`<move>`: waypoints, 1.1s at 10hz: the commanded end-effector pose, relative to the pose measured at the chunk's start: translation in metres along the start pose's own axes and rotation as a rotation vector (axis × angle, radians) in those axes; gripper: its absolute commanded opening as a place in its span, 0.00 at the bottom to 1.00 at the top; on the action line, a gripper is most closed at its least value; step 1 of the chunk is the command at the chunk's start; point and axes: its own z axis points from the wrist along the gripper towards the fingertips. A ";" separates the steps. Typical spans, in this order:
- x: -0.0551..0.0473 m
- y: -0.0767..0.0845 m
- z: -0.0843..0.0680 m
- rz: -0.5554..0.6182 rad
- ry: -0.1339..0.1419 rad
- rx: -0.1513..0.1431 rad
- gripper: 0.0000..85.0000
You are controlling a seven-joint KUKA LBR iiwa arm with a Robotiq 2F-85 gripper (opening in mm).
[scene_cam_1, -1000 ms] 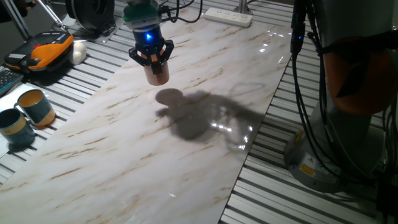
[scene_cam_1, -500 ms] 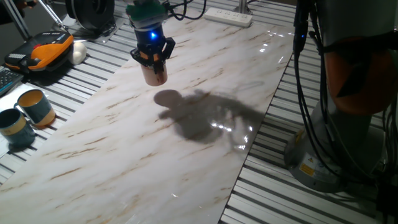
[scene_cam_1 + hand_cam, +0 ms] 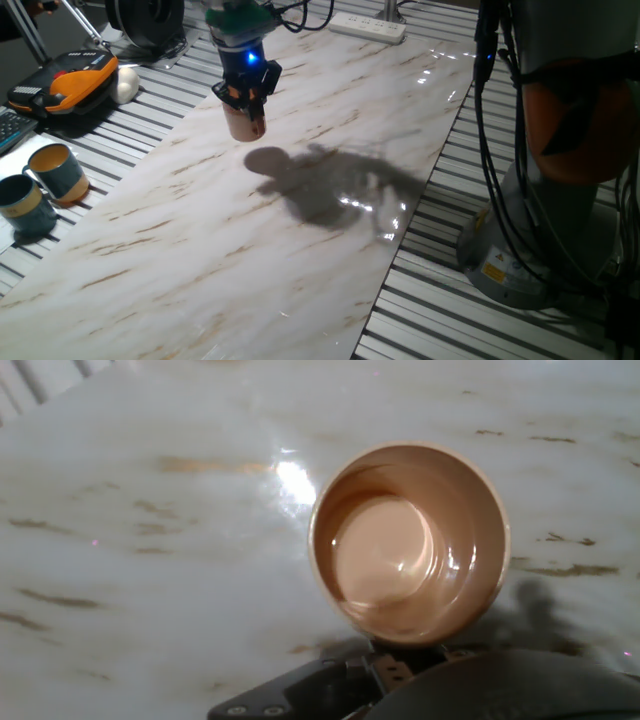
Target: Pick up the cup
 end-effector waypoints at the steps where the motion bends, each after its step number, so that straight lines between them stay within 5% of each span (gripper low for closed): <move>1: 0.003 0.001 0.000 -0.117 -0.005 0.003 0.00; 11: 0.011 -0.001 -0.005 -0.133 -0.020 0.042 0.00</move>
